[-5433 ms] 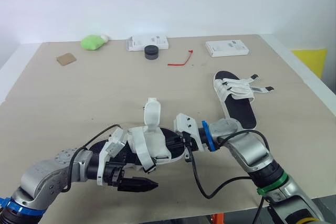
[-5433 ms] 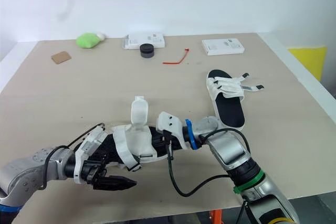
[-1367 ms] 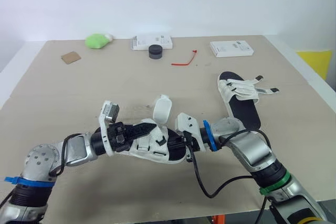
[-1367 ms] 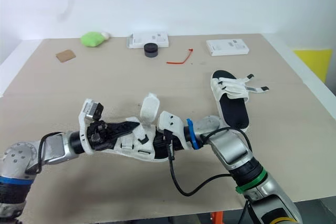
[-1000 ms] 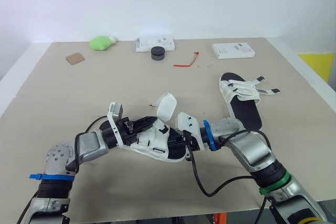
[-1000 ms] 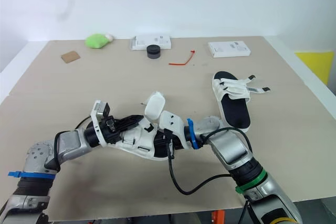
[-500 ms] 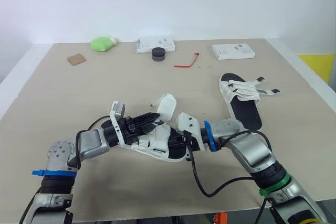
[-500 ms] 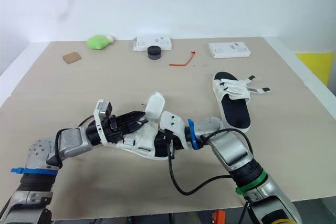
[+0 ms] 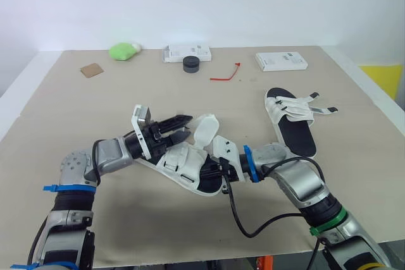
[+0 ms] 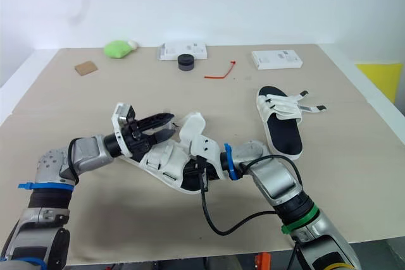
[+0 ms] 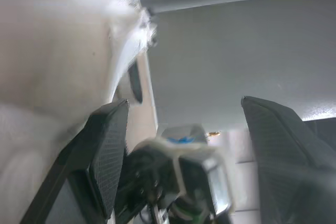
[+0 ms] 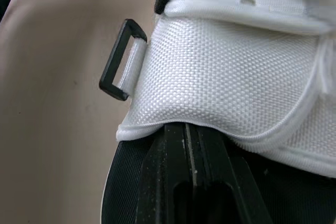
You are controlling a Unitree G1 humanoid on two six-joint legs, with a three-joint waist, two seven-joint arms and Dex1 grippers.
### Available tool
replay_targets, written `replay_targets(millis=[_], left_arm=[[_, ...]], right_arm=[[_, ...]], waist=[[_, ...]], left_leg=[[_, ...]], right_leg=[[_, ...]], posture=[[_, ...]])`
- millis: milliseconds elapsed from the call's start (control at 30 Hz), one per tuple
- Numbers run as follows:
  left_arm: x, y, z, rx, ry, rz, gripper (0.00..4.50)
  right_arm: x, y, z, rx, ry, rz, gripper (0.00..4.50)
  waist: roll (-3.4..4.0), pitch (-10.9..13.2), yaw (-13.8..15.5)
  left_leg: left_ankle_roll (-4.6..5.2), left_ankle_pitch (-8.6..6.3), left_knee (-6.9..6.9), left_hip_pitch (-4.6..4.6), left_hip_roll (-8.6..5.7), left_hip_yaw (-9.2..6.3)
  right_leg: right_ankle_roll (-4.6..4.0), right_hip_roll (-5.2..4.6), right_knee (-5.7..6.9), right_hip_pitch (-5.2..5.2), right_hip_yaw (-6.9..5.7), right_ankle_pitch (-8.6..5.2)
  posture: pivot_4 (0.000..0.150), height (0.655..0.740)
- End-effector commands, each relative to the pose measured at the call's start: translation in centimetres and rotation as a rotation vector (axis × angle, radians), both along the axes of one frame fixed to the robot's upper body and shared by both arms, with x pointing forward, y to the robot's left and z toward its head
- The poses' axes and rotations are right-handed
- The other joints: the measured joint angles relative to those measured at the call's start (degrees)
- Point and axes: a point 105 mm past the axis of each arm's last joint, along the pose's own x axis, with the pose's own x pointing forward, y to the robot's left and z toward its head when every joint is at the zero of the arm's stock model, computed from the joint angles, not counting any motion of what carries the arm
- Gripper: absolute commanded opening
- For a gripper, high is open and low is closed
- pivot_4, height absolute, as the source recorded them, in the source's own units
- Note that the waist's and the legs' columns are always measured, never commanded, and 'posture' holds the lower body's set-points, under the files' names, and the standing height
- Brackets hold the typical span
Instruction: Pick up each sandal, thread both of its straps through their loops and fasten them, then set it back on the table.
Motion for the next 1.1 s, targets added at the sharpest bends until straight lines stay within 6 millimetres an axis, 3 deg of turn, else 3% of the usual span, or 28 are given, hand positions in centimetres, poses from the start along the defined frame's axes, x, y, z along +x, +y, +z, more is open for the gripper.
replay_targets(millis=[33, 233, 500, 600, 733, 900, 1100], left_arm=[[-0.8, 0.0, 2.1, -0.027, -0.094, -0.060, 3.53], [-1.6, -0.2, 1.0, 0.030, -0.083, -0.093, 3.53], [1.0, 2.2, -0.5, 0.138, -0.040, 0.038, 3.53], [1.2, 1.8, -2.1, 0.221, -0.018, 0.025, 3.53], [0.2, 0.9, -4.2, 0.314, -0.006, -0.046, 3.53], [-2.1, 0.2, -4.2, 0.327, -0.050, -0.182, 3.53], [-2.7, 0.5, -3.6, 0.321, -0.079, -0.222, 3.53]], right_arm=[[-0.7, -0.2, -2.3, -0.059, 0.074, -0.006, 0.00], [-0.7, -0.3, -2.4, -0.058, 0.074, -0.011, 0.00], [-0.7, -0.2, -2.4, -0.056, 0.074, -0.012, 0.00], [-0.7, -0.2, -2.4, -0.054, 0.075, -0.014, 0.00], [-0.7, -0.2, -2.4, -0.053, 0.074, -0.018, 0.00], [-0.6, -0.5, -2.4, -0.056, 0.072, -0.028, 0.00], [0.9, -1.5, -1.6, -0.068, 0.031, -0.056, 0.00]], waist=[[0.00, 0.0, 0.0], [-0.02, 0.0, -0.1], [-0.10, 0.1, -0.1], [-0.11, 0.1, -0.1], [-0.11, 0.1, -0.1], [-0.11, 0.1, -0.1], [-0.12, 0.1, 0.0]], left_leg=[[-0.02, -0.01, -0.03, -0.01, 0.00, 0.00], [-0.08, -0.05, -0.19, 0.00, 0.02, -0.01], [-0.10, -0.04, -0.24, 0.01, 0.01, -0.01], [-0.13, -0.02, -0.30, 0.01, 0.01, -0.02], [-0.15, 0.00, -0.41, 0.01, 0.01, -0.01], [-0.18, 0.01, -0.60, 0.05, 0.01, -0.01], [-0.19, 0.01, -0.69, 0.05, -0.02, 0.00]], right_leg=[[0.01, 0.00, -0.01, -0.02, 0.00, -0.02], [0.01, 0.00, -0.02, -0.06, 0.00, -0.13], [0.01, 0.00, -0.03, -0.10, -0.01, -0.14], [-0.01, 0.00, -0.05, -0.11, -0.02, -0.15], [-0.02, 0.00, -0.08, -0.14, -0.02, -0.16], [-0.04, -0.02, -0.12, -0.13, -0.02, -0.21], [-0.03, -0.09, -0.24, -0.12, -0.05, -0.23]], posture=[[0.150, 0.7400], [0.150, 0.7400], [0.150, 0.7400], [0.150, 0.7400], [0.150, 0.7400], [0.150, 0.7400], [0.150, 0.7400]])
